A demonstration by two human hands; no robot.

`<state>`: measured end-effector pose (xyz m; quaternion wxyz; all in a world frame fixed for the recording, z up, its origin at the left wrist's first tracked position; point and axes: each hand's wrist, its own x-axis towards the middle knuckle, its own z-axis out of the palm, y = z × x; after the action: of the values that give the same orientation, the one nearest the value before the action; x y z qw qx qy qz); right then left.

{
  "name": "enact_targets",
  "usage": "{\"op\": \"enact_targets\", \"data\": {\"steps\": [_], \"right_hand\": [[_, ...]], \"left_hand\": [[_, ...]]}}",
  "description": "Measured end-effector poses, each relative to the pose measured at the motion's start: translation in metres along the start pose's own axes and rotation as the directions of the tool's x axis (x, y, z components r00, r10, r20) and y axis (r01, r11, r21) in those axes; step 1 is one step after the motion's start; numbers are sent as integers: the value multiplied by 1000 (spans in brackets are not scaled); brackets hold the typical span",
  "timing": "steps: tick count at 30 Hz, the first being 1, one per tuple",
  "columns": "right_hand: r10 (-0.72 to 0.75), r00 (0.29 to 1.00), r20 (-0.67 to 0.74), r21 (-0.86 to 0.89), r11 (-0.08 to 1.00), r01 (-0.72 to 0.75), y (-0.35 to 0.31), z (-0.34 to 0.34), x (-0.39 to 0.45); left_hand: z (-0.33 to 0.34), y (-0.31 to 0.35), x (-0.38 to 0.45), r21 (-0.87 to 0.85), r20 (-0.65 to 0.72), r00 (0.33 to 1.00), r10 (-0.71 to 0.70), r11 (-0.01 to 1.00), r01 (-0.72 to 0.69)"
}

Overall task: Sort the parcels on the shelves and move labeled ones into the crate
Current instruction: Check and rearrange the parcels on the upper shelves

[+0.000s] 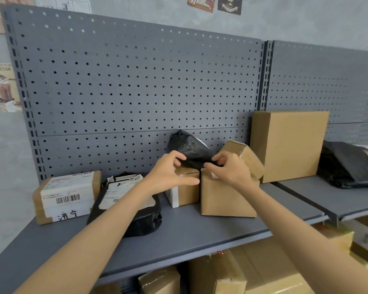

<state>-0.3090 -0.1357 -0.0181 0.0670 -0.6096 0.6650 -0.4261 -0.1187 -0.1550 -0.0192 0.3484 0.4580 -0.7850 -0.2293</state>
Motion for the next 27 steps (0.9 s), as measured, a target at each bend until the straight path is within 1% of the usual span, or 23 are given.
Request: {"op": "enact_targets", "data": {"steps": [2, 4, 6, 7, 9, 11, 12, 15, 17, 19, 22, 25, 27], "right_hand": [[88, 996, -34, -116, 989, -92, 13, -10, 6], [172, 981, -90, -246, 951, -189, 25, -17, 8], [253, 962, -106, -289, 918, -273, 34, -22, 7], [293, 952, -84, -279, 911, -305, 38, -24, 6], [355, 934, 35, -195, 919, -342, 43, -29, 5], [374, 918, 137, -77, 927, -366, 45, -33, 2], [367, 918, 151, -49, 930, -364, 46, -34, 0], [324, 937, 130, 30, 943, -331, 44, -41, -8], [267, 961, 64, 138, 952, -274, 41, -48, -13], [193, 981, -26, 215, 959, -183, 37, -56, -17], [111, 982, -154, 271, 960, -66, 30, -68, -23], [33, 971, -237, 343, 938, 52, 22, -78, -26], [-10, 962, -273, 373, 920, 115, 17, -81, -28]], "left_hand": [[7, 9, 3, -15, 48, 999, -8, 1000, 8], [17, 17, 6, -39, 97, 995, -33, 999, 37], [28, 22, 9, -24, 118, 990, -75, 997, 78], [32, 24, 11, 0, 127, 987, -100, 995, 101], [39, 26, 13, 15, 156, 978, -135, 991, 134], [42, 28, 15, -7, 174, 973, -152, 988, 156], [42, 29, 15, -27, 179, 972, -153, 987, 161], [38, 32, 14, -160, 196, 969, -150, 970, 183], [32, 36, 12, -262, 173, 975, -138, 948, 180], [26, 40, 10, -319, 140, 986, -86, 939, 128], [19, 50, 7, -370, 87, 996, -17, 928, 48], [13, 58, 6, -429, -1, 999, 38, 902, -35], [10, 63, 5, -425, -62, 996, 69, 901, -89]]}}
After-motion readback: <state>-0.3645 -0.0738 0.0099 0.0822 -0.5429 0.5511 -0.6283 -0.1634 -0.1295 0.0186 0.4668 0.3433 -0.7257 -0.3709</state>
